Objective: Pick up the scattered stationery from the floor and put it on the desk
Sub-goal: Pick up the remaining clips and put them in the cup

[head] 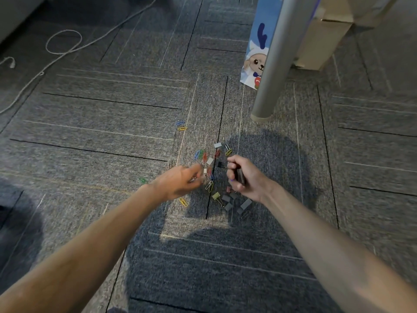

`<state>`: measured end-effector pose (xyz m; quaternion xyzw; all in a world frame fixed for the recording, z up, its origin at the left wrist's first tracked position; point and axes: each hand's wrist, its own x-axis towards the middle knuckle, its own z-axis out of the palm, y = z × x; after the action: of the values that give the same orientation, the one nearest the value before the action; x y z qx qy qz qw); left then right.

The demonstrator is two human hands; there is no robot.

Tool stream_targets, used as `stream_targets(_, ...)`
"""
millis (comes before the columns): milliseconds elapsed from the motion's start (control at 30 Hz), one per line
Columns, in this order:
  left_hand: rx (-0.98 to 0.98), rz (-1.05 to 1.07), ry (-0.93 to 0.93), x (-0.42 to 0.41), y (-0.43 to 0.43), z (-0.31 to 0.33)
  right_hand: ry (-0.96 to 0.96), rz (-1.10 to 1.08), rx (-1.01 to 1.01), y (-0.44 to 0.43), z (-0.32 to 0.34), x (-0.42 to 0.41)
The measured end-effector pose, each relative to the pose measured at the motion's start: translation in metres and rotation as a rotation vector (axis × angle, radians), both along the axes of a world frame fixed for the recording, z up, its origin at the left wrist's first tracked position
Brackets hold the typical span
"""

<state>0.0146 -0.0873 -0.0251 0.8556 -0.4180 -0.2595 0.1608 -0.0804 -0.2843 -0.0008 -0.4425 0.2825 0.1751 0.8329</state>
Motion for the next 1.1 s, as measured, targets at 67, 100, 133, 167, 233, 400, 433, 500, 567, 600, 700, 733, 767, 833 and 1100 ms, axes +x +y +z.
stream_targets(67,-0.171,0.374,0.426,-0.007,-0.005,0.006,-0.040,-0.079,0.086,-0.002,-0.001,-0.002)
stream_targets(100,-0.266,0.525,0.649,-0.010,-0.006,0.010,-0.058,-0.111,0.111,-0.003,-0.002,-0.003)
stream_targets(133,-0.360,0.629,0.845,-0.013,-0.006,0.012,-0.072,-0.138,0.127,-0.004,-0.003,-0.004)
stream_targets(167,-0.448,0.695,0.991,-0.015,-0.006,0.014,-0.084,-0.159,0.140,-0.003,-0.004,-0.004)
stream_targets(233,-0.588,0.749,1.171,-0.017,-0.007,0.015,-0.113,-0.200,0.155,-0.002,-0.008,-0.003)
stream_targets(400,-0.824,0.769,1.332,-0.019,-0.016,0.024,-0.125,-0.220,0.125,-0.001,-0.010,0.000)
stream_targets(433,-0.807,0.788,1.310,-0.018,-0.018,0.027,-0.110,-0.193,0.127,-0.001,-0.008,0.000)
stream_targets(500,-0.749,0.824,1.232,-0.016,-0.021,0.029,-0.078,-0.130,0.111,-0.001,-0.004,0.000)
stream_targets(567,-0.720,0.845,1.180,-0.015,-0.023,0.029,-0.080,-0.076,0.022,0.000,-0.003,0.000)
stream_targets(600,-0.712,0.845,1.164,-0.015,-0.023,0.030,-0.097,-0.064,-0.030,0.000,-0.003,0.001)
stream_targets(700,-0.693,0.855,1.146,-0.017,-0.024,0.031,-0.180,-0.149,-0.016,0.000,-0.004,0.002)
stream_targets(733,-0.692,0.860,1.144,-0.017,-0.024,0.031,-0.198,-0.209,0.056,-0.001,-0.004,0.003)
stream_targets(767,-0.692,0.863,1.145,-0.017,-0.024,0.031,-0.209,-0.265,0.135,-0.003,-0.004,0.003)
stream_targets(833,-0.692,0.871,1.147,-0.017,-0.025,0.031,-0.225,-0.342,0.255,-0.006,-0.004,0.004)
stream_targets(1100,-0.698,0.883,1.144,-0.011,-0.026,0.031,-0.276,-0.394,0.464,-0.011,-0.001,0.002)
